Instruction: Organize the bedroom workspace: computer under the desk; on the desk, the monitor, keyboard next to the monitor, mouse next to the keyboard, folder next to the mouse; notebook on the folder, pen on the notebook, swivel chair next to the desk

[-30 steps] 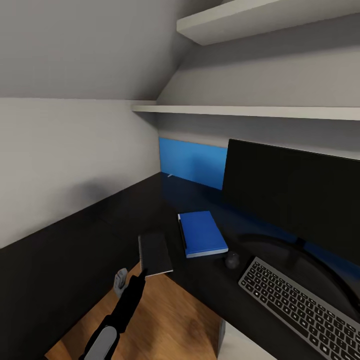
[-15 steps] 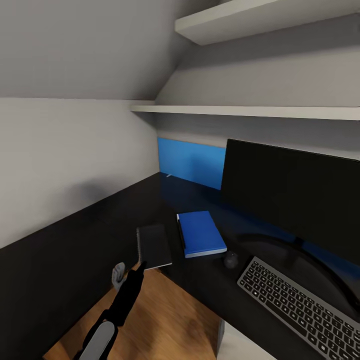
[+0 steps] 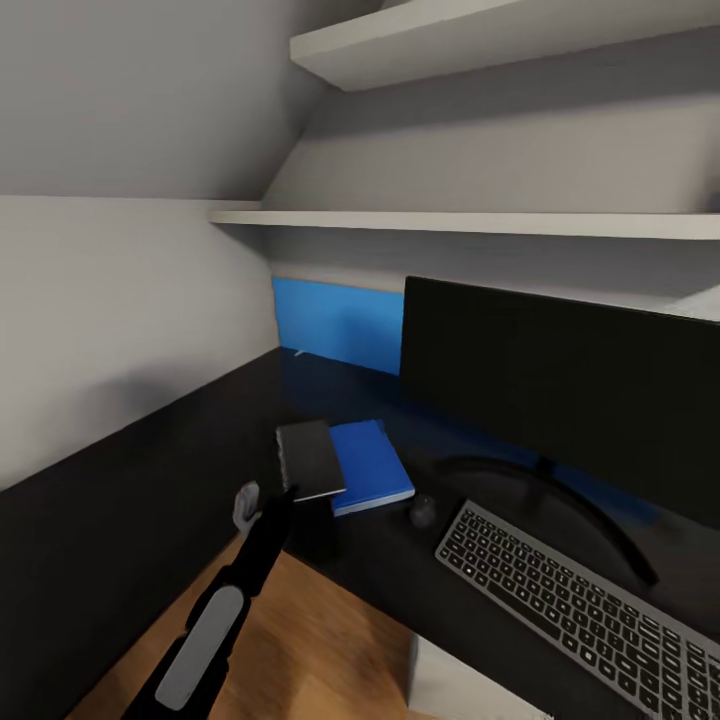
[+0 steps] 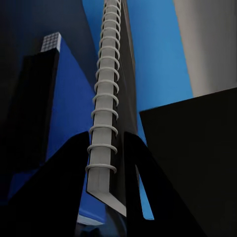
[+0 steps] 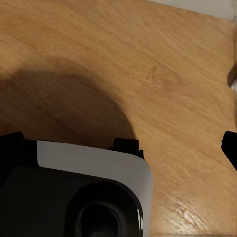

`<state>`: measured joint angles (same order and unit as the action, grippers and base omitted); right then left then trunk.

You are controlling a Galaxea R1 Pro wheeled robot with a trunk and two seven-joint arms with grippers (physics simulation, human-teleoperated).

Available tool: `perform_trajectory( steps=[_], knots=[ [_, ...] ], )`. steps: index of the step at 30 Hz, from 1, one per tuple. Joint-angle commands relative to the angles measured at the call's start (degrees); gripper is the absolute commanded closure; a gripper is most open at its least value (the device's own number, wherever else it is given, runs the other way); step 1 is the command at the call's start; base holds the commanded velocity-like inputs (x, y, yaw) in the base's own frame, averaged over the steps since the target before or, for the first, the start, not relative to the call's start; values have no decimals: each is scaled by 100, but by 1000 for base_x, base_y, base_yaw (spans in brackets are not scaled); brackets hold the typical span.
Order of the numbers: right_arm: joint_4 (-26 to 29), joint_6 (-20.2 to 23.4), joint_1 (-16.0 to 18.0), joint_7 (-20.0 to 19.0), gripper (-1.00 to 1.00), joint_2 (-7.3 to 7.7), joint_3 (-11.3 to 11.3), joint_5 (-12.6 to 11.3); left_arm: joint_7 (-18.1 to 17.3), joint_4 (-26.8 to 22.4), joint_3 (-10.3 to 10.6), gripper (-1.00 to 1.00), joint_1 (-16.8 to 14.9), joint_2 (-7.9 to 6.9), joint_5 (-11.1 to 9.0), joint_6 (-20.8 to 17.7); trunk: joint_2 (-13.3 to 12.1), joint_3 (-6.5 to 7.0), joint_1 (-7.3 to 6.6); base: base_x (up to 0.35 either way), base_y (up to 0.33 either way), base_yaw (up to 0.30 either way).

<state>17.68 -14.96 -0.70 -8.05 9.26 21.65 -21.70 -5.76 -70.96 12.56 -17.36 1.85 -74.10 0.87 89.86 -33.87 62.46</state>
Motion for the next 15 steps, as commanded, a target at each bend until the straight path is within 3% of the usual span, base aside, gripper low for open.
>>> perform_trajectory(
  steps=[1,15],
  knots=[
    [7,-15,-3,-13,-100,5,34,-61,4,53,8,100,-60,14,-38,11,2,-4,0,0,0,-293],
    [7,-33,-5,-13,-100,5,45,-58,97,1037,-24,100,-636,131,59,120,2,-4,0,0,0,-271]
  ],
)
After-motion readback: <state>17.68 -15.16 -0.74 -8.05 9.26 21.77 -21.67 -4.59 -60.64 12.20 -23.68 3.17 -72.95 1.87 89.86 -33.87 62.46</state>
